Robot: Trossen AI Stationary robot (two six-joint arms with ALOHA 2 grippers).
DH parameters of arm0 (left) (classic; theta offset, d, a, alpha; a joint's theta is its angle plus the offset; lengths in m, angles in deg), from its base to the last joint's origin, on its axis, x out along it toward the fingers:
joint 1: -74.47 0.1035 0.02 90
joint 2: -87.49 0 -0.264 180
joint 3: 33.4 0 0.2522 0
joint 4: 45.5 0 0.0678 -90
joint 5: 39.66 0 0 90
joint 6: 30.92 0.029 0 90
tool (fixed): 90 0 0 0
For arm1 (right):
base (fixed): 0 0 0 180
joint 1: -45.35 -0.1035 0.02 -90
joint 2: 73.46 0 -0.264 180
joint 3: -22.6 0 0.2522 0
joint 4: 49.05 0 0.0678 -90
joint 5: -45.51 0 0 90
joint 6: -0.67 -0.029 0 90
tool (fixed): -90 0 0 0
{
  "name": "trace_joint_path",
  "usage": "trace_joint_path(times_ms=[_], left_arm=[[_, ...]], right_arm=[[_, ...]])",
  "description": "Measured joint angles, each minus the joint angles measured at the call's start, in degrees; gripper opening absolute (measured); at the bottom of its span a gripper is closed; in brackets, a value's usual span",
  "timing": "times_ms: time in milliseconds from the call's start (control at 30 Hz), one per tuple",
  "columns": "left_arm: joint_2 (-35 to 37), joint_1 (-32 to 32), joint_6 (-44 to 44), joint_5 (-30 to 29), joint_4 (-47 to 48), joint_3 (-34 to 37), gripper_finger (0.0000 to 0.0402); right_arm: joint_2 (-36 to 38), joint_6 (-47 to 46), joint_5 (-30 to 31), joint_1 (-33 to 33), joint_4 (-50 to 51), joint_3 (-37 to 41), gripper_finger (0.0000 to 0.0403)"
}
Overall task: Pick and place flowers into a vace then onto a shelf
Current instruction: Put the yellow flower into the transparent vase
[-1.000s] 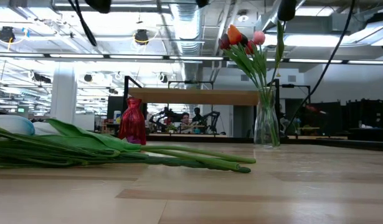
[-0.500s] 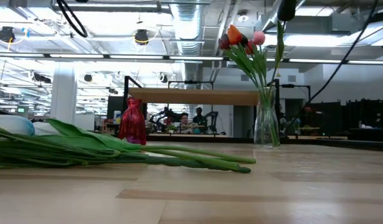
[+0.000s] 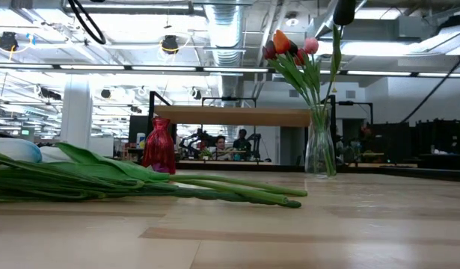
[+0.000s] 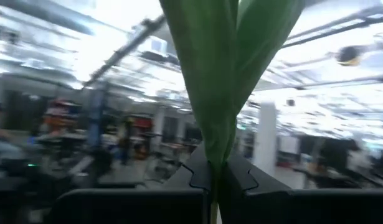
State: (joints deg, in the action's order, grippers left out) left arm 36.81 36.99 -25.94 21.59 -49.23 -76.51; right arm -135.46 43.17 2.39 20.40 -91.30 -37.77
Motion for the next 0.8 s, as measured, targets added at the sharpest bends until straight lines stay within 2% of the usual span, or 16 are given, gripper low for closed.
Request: trace_joint_path(times_ms=[233, 533, 800], left_arm=[[0.0, 0.02, -0.01, 0.02, 0.0, 0.02, 0.017], [0.0, 0.02, -0.05, 0.15, -0.22, 0.02, 0.017], [0.0, 0.02, -0.27, 0.15, -0.48, 0.04, 0.017]], right_arm=[[10.72, -2.35, 0.71, 4.76, 3.23, 7.63, 0.0], [19.63, -14.34, 0.91, 13.08, 14.44, 15.53, 0.0], [22.82, -24.9, -5.02, 21.67, 23.78, 17.9, 0.0]])
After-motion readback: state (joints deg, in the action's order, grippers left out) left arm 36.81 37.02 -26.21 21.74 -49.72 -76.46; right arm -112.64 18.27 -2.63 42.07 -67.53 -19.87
